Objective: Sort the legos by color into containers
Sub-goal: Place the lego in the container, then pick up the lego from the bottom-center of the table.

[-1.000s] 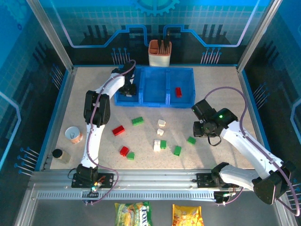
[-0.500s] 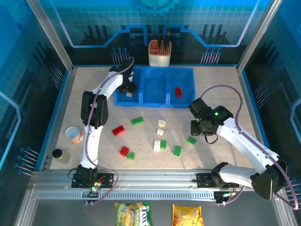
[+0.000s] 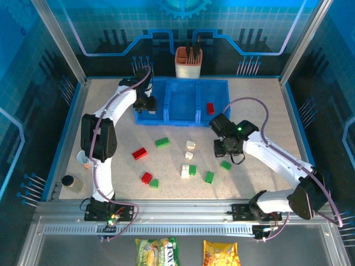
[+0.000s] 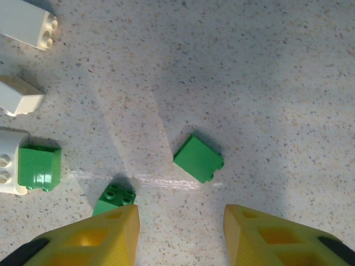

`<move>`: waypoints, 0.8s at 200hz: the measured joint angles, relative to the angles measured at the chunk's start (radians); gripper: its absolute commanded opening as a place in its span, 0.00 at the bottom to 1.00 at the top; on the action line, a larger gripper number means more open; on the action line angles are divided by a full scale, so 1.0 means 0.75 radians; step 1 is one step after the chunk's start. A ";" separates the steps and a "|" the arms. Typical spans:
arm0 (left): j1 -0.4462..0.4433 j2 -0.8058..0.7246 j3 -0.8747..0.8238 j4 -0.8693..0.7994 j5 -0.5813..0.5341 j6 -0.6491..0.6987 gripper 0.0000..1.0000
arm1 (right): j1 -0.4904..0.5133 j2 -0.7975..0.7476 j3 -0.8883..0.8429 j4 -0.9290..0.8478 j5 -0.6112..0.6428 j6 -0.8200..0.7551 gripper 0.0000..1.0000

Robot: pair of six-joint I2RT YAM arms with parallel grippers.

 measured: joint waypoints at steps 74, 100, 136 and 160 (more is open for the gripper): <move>0.007 -0.340 -0.315 -0.008 0.002 0.005 0.51 | 0.073 0.155 0.049 0.067 -0.025 0.003 0.46; 0.024 -0.450 -0.402 -0.020 0.009 0.010 0.52 | 0.106 0.160 0.035 0.086 -0.026 0.053 0.46; 0.036 -0.600 -0.530 -0.035 0.009 0.036 0.53 | 0.173 0.154 -0.067 0.128 -0.030 0.200 0.46; 0.042 -0.688 -0.637 -0.024 0.009 0.049 0.54 | 0.235 0.139 -0.127 0.133 -0.029 0.317 0.46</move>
